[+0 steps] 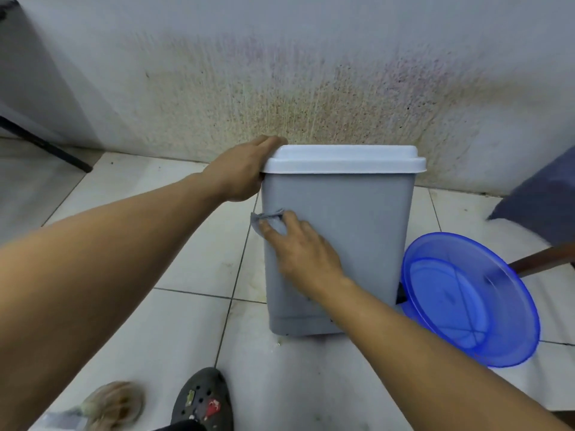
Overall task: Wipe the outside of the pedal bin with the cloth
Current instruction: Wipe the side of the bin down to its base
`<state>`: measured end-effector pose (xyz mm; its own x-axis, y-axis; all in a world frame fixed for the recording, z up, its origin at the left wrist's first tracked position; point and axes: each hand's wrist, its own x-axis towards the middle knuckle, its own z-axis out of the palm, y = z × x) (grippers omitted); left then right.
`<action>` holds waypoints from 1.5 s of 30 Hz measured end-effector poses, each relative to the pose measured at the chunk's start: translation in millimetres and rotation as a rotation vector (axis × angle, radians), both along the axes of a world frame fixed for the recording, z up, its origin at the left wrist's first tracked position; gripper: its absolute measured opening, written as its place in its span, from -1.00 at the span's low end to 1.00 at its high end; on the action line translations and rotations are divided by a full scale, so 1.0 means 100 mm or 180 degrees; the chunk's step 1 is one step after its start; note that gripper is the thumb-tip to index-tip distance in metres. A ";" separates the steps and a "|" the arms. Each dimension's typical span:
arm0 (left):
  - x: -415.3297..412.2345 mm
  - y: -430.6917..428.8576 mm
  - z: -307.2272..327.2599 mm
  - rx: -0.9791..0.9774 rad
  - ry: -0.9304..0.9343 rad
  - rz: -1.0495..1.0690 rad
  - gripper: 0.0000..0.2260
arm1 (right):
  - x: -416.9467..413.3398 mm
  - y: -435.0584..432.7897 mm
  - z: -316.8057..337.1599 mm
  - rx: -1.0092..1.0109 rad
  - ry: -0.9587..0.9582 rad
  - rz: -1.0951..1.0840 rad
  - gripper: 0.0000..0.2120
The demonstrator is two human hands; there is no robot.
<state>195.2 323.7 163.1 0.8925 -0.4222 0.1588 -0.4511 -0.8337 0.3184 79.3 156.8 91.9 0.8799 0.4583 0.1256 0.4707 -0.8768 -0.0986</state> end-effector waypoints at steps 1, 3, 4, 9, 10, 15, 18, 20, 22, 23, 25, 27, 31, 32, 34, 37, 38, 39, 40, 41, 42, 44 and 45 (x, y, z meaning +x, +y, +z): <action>0.01 0.00 0.00 0.0002 0.0008 0.0037 -0.41 | -0.08 0.00 -0.11 -0.0116 -0.0018 0.0046 -0.34; 0.02 -0.01 0.00 -0.0002 0.0041 0.0071 -0.41 | -0.26 -0.01 -0.35 -0.0236 -0.0189 0.0106 -0.42; 0.03 -0.01 0.00 -0.0007 0.0053 0.0068 -0.40 | -0.34 -0.01 -0.47 -0.0265 -0.0271 0.0194 -0.45; 0.08 0.01 -0.03 0.0010 0.0085 0.0147 -0.38 | -0.70 -0.04 -0.87 -0.0452 -0.0115 0.0585 -0.59; 0.08 0.00 -0.04 0.0013 0.0076 0.0153 -0.38 | -0.76 -0.08 -0.90 -0.0521 -0.0082 0.0651 -0.63; 0.08 0.01 -0.04 0.0011 0.0027 0.0109 -0.37 | -0.96 -0.34 -1.06 -0.0697 0.0173 0.0779 -0.61; 0.07 0.02 -0.03 0.0013 0.0004 0.0089 -0.37 | -1.03 -0.62 -1.15 -0.0619 0.0234 0.0828 -0.59; 0.07 0.02 -0.03 0.0026 -0.0003 0.0100 -0.36 | -1.07 -0.89 -1.19 -0.0626 0.0247 0.0831 -0.57; 0.08 0.02 -0.03 0.0052 -0.0007 0.0120 -0.35 | -1.09 -1.20 -1.19 -0.0663 0.0275 0.0865 -0.54; 0.08 0.01 -0.03 0.0069 -0.0008 0.0120 -0.35 | -1.09 -1.36 -1.19 -0.0685 0.0316 0.0858 -0.51; 0.07 0.01 -0.03 0.0085 0.0003 0.0120 -0.34 | -1.09 -1.62 -1.17 -0.0672 0.0445 0.0735 -0.40; 0.06 0.01 -0.02 0.0091 0.0016 0.0126 -0.35 | -1.10 -1.78 -1.14 -0.0675 0.0610 0.0527 -0.31; 0.04 0.01 -0.01 0.0127 -0.0025 0.0121 -0.35 | -1.14 -1.71 -1.17 -0.0462 0.0465 0.0497 -0.29; 0.04 0.01 -0.01 0.0134 -0.0057 0.0114 -0.36 | -1.15 -1.60 -1.18 -0.0394 0.0361 0.0548 -0.33; 0.05 0.01 -0.03 0.0151 -0.0104 0.0110 -0.36 | -1.12 -1.24 -1.19 -0.0271 0.0254 0.0592 -0.41; 0.06 0.02 -0.04 0.0155 -0.0138 0.0132 -0.35 | -1.08 -0.63 -1.16 -0.0215 0.0228 0.0704 -0.55; 0.05 0.03 -0.05 0.0153 -0.0153 0.0143 -0.34 | -1.07 -0.49 -1.14 -0.0246 0.0213 0.0774 -0.59; 0.05 0.03 -0.05 0.0142 -0.0161 0.0150 -0.34 | -1.07 -0.42 -1.12 -0.0294 0.0201 0.0801 -0.59; 0.04 0.03 -0.05 0.0126 -0.0173 0.0147 -0.34 | -1.07 -0.41 -1.11 -0.0292 0.0197 0.0777 -0.58; 0.04 0.03 -0.05 0.0109 -0.0187 0.0136 -0.34 | -1.08 -0.47 -1.08 -0.0230 0.0245 0.0684 -0.55; 0.04 0.03 -0.05 0.0098 -0.0200 0.0128 -0.34 | -1.08 -0.58 -1.07 -0.0142 0.0366 0.0576 -0.49; 0.04 0.02 -0.05 0.0100 -0.0197 0.0135 -0.34 | -1.11 -0.89 -1.13 0.0028 0.0800 0.0280 -0.22; 0.05 0.02 -0.05 0.0113 -0.0178 0.0140 -0.34 | -1.12 -1.04 -1.13 0.0101 0.1027 0.0062 -0.10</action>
